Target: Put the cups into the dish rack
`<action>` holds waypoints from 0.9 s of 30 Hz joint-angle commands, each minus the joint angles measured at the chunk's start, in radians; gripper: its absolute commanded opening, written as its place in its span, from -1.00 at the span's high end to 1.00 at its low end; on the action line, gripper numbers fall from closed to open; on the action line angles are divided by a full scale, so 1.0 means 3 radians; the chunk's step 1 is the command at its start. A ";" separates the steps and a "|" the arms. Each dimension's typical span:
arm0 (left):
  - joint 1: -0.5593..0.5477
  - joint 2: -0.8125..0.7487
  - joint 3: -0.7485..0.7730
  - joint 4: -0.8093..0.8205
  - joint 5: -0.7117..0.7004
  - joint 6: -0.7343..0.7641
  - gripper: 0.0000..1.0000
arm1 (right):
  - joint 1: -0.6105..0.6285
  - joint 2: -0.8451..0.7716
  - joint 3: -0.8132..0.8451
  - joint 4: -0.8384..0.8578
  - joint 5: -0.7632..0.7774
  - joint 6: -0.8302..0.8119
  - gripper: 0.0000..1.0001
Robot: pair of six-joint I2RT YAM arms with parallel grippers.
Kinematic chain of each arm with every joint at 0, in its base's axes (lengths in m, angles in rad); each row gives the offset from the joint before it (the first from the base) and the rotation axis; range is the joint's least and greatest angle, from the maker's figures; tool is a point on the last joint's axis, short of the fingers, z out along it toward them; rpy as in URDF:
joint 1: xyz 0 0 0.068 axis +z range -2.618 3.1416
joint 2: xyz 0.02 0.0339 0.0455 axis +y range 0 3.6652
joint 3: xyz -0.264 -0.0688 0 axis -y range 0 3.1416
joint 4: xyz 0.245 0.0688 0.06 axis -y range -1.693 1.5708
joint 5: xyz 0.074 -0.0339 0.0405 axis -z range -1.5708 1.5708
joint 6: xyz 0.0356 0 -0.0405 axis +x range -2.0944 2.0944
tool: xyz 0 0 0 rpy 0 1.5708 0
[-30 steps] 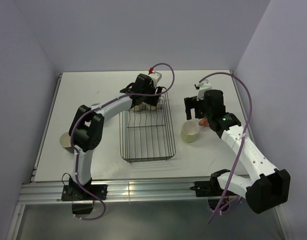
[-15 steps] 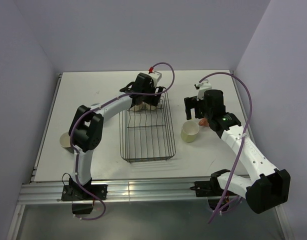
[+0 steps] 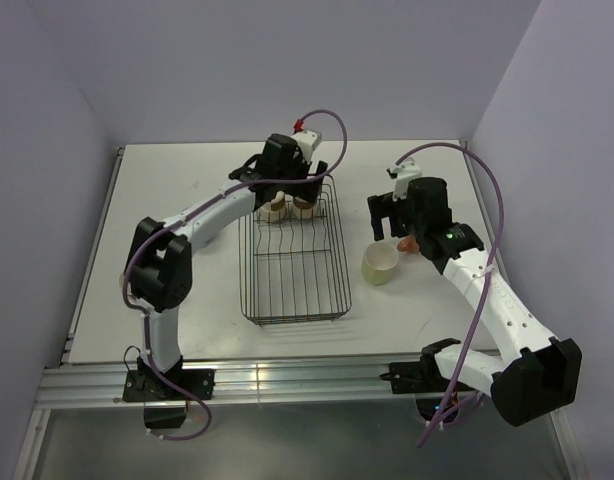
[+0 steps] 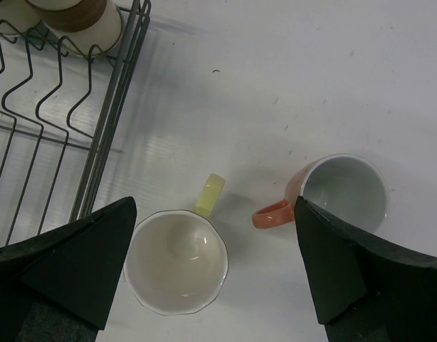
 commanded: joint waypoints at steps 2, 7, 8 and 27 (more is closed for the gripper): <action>-0.0004 -0.0820 0.0003 0.0105 0.0255 0.0189 -0.95 | -0.0031 0.0086 0.0382 -0.0374 -0.0236 -0.0262 -1.00; 0.0108 -0.1174 -0.0019 -0.0385 0.0775 0.0425 -0.96 | -0.0057 0.0290 0.0551 -0.0915 -0.0339 -0.0609 -0.97; 0.0149 -0.1246 -0.0044 -0.0564 0.0913 0.0420 -0.96 | -0.0072 0.0321 0.0577 -0.0993 -0.0379 -0.0646 -0.96; 0.0554 -0.1834 -0.0668 -0.0555 0.1559 -0.0194 -0.81 | -0.0205 0.0654 0.0516 -0.1541 -0.0431 -0.0242 -0.43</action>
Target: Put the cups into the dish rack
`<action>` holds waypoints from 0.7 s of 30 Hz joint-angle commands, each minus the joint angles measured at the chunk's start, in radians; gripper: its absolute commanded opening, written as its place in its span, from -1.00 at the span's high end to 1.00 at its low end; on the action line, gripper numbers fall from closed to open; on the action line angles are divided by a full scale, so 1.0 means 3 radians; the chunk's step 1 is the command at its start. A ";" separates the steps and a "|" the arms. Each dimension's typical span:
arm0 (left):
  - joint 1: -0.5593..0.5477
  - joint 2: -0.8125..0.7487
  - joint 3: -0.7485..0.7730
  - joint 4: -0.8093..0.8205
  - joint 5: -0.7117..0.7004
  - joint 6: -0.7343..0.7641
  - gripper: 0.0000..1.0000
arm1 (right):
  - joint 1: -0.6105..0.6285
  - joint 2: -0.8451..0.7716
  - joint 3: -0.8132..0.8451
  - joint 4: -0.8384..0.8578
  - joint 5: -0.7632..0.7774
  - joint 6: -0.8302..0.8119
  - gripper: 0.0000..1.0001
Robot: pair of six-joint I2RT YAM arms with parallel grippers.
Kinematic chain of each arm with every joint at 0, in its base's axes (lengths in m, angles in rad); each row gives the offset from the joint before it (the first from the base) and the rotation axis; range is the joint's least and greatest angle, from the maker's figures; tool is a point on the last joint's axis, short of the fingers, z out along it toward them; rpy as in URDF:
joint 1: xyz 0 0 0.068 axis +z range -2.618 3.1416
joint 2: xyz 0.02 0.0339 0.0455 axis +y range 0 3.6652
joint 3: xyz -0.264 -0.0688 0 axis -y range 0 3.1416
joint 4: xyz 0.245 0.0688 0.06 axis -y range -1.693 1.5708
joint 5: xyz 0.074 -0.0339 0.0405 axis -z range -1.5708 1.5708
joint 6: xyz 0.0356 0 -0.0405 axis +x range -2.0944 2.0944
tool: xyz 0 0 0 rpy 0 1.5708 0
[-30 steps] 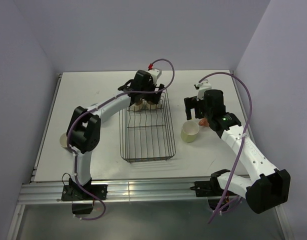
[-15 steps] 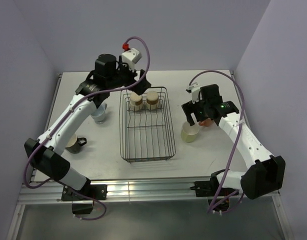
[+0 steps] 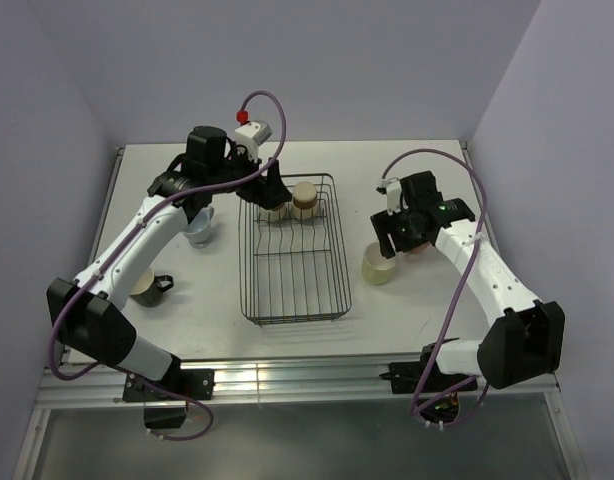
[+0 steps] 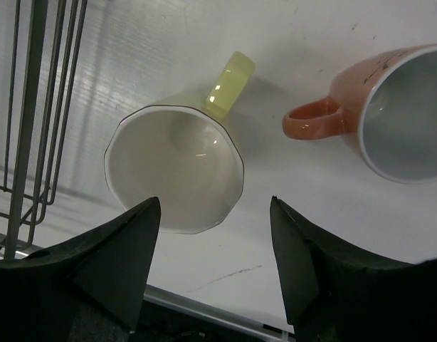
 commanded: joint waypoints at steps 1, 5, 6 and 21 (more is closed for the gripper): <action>-0.0006 -0.0192 0.0043 0.0070 0.0012 -0.0118 -0.81 | -0.0020 -0.0009 -0.0124 0.0026 0.0037 0.0229 -0.40; -0.0006 -0.0176 0.0069 0.0055 0.0012 -0.0164 -0.81 | -0.0019 0.0007 -0.0211 0.0108 0.0139 0.0347 -0.40; -0.0001 -0.0176 0.0079 0.0050 0.0001 -0.0174 -0.81 | -0.0019 0.0017 -0.0226 0.0123 0.0220 0.0373 -0.37; 0.0004 -0.0186 0.0161 -0.0078 -0.0116 -0.0215 -0.84 | -0.0019 0.0165 -0.0589 0.0496 0.0272 0.0710 -0.06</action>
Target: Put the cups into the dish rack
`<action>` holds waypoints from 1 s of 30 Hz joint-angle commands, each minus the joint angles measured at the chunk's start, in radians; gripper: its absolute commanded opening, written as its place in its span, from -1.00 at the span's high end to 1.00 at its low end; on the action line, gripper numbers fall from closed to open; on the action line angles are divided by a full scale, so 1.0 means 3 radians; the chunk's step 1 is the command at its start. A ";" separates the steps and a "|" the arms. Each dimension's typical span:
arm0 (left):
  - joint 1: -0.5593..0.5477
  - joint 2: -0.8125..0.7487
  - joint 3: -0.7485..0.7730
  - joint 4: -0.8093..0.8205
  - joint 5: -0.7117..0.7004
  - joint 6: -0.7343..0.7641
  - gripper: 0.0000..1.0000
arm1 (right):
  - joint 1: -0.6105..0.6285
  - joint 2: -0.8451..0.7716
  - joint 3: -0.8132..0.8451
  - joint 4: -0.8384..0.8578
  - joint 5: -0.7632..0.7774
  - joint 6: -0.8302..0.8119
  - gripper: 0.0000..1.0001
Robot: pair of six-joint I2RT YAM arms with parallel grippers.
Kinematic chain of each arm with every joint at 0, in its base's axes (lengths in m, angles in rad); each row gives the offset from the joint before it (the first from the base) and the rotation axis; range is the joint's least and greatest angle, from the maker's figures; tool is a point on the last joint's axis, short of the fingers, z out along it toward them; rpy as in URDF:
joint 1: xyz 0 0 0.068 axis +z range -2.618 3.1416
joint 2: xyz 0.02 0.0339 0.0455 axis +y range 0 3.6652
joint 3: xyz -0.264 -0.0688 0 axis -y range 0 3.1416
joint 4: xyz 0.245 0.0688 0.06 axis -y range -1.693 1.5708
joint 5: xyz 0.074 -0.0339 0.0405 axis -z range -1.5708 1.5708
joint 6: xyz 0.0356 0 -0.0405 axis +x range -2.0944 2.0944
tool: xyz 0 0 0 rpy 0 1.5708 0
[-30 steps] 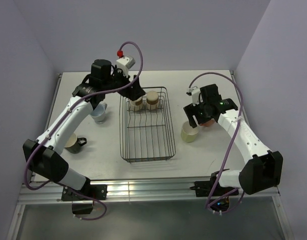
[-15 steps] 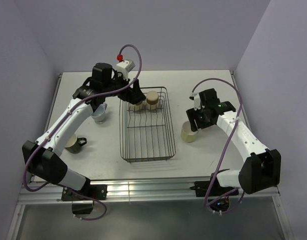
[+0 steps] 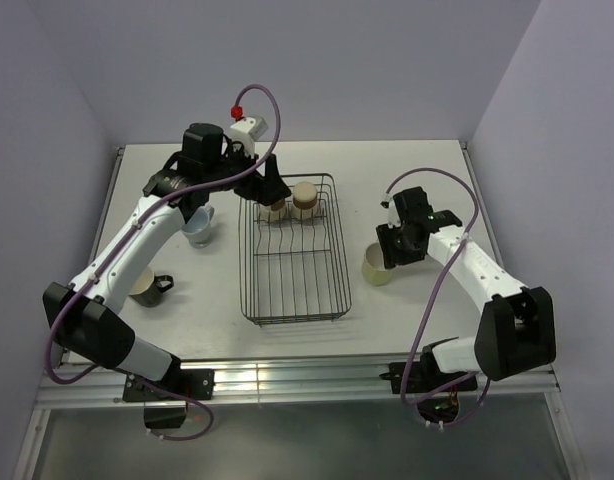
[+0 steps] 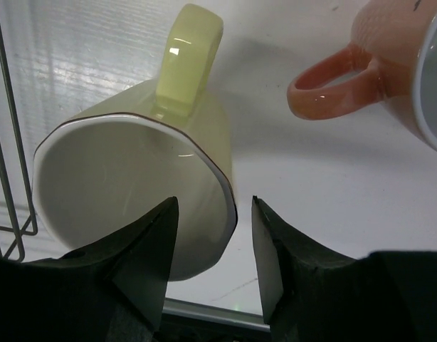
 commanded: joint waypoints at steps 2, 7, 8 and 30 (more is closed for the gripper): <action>0.0017 -0.0138 0.0061 -0.0031 -0.0016 -0.0039 -0.84 | -0.0019 0.0032 -0.0078 0.0244 0.0038 0.0141 -0.04; 0.0099 -0.0148 0.0041 -0.0108 0.0097 -0.0065 -0.85 | -0.0025 0.0139 -0.0007 0.0274 0.0018 0.0161 0.01; 0.0114 -0.0148 0.0036 -0.0128 0.0117 -0.0070 -0.85 | -0.0020 0.0144 -0.0007 0.0280 0.0008 0.0166 0.03; 0.0354 -0.0322 -0.0164 -0.0062 0.0735 -0.0341 -0.84 | -0.0019 -0.0576 0.0463 0.0468 -0.0069 -0.0094 1.00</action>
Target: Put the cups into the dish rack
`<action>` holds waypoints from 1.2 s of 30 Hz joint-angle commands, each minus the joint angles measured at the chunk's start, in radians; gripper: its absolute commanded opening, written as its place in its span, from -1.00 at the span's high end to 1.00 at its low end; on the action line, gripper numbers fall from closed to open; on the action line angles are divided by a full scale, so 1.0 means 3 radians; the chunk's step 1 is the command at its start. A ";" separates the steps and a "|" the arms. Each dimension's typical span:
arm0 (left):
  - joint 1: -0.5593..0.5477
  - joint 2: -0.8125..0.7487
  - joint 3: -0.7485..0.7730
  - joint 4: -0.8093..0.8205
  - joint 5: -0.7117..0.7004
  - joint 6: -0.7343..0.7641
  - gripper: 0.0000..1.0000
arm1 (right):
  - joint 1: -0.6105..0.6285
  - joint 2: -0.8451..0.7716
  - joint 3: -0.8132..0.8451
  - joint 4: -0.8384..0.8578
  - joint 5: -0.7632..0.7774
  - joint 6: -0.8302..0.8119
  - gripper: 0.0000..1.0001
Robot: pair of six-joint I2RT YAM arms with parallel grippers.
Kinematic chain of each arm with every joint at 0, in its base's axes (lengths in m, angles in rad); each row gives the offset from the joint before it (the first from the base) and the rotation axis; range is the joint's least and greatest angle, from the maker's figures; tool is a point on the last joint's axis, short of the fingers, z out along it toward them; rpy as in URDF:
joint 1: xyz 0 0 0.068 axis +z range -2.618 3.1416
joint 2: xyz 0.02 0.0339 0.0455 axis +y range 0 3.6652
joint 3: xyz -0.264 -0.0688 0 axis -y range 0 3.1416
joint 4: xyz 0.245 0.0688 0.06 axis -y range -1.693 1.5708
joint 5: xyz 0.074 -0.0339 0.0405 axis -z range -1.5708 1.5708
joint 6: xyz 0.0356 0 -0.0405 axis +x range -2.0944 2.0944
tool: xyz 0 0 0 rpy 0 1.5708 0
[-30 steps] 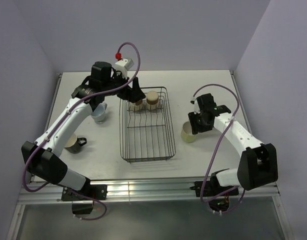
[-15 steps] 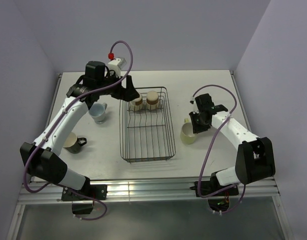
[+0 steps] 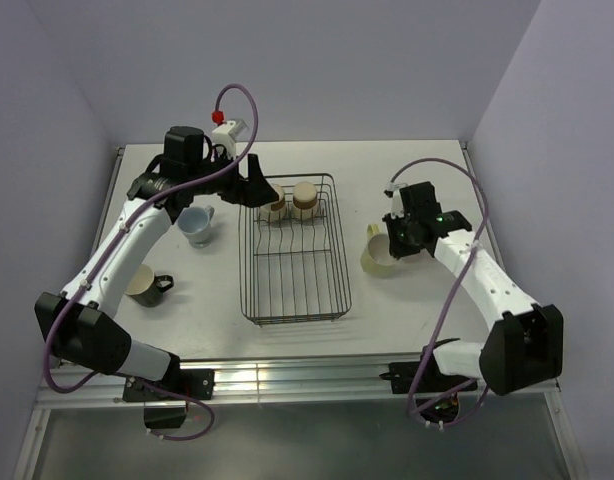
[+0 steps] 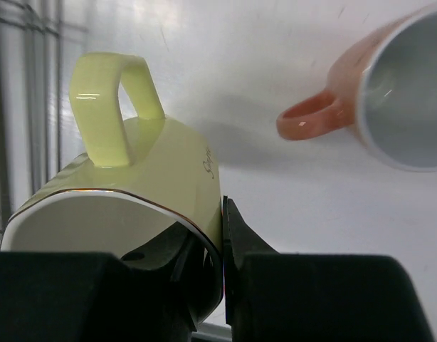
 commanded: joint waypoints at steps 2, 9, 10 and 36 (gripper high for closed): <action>0.0068 -0.0198 -0.0006 0.0184 0.0435 -0.0234 -0.85 | -0.0016 -0.0522 0.0553 0.0328 -0.0040 -0.0192 1.00; 0.0156 -0.0096 0.0147 0.0414 0.1293 -0.0797 -0.87 | 0.0168 -0.0901 0.0799 0.1037 0.0301 -0.0626 1.00; 0.0156 -0.0085 0.0158 0.0485 0.1395 -0.0899 -0.87 | 0.0224 -0.0947 0.0779 0.1160 0.0389 -0.0718 1.00; 0.0012 -0.0193 0.0055 0.0031 0.1877 -0.0629 -0.89 | 0.1825 -0.1622 -0.2033 0.6872 -0.0617 -0.4595 1.00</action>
